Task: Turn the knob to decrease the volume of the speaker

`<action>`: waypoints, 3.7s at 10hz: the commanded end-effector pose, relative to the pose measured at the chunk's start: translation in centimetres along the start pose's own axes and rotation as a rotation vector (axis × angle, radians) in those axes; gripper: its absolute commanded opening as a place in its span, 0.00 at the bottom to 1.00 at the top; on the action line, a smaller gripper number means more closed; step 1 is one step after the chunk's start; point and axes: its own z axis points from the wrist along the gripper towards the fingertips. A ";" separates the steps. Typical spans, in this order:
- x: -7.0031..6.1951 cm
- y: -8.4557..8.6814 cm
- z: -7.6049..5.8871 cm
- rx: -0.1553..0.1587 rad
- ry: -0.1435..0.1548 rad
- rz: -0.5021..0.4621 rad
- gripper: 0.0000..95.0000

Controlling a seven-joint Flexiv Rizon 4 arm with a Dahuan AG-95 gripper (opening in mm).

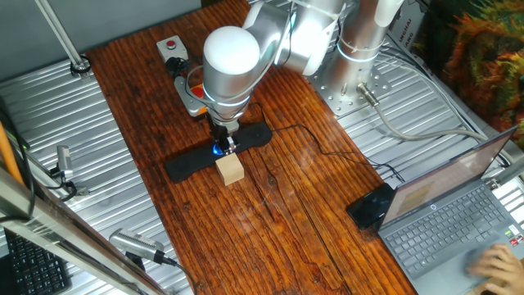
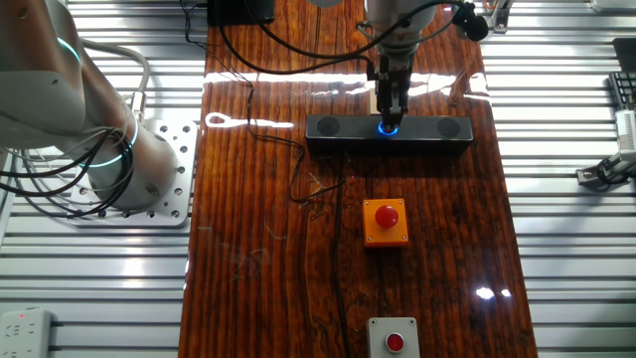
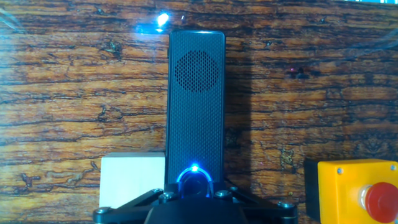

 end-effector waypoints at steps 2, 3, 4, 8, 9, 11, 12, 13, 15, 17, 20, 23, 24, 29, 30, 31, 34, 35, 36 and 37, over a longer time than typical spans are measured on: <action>0.0 0.0 0.0 -0.001 0.000 0.000 0.40; 0.0 0.0 0.0 -0.002 0.000 -0.003 0.40; 0.0 0.0 0.0 -0.002 -0.001 -0.003 0.40; 0.0 0.0 0.1 -0.004 -0.002 -0.002 0.40; 0.0 0.0 0.1 -0.004 -0.003 -0.002 0.40; 0.0 0.0 0.2 -0.005 -0.005 -0.004 0.40; 0.0 0.0 0.2 -0.005 -0.005 -0.004 0.40; 0.0 0.0 0.2 -0.005 -0.005 -0.004 0.40; 0.0 0.0 0.3 -0.005 -0.007 -0.003 0.40; 0.1 0.1 0.3 -0.004 -0.009 -0.002 0.40; 0.1 0.1 0.4 -0.005 -0.010 -0.002 0.40; 0.1 0.1 0.4 -0.005 -0.011 -0.001 0.40; 0.1 0.1 0.4 -0.005 -0.011 -0.002 0.40; 0.1 0.1 0.6 -0.004 -0.013 0.002 0.40; 0.1 0.1 0.6 -0.005 -0.014 0.002 0.40; 0.1 0.1 0.6 -0.005 -0.015 0.002 0.40; 0.1 0.1 0.7 -0.006 -0.015 0.002 0.40; 0.1 0.1 0.7 -0.006 -0.016 0.002 0.40; 0.1 0.1 0.7 -0.006 -0.016 0.002 0.40; 0.1 0.1 0.7 -0.006 -0.016 0.002 0.40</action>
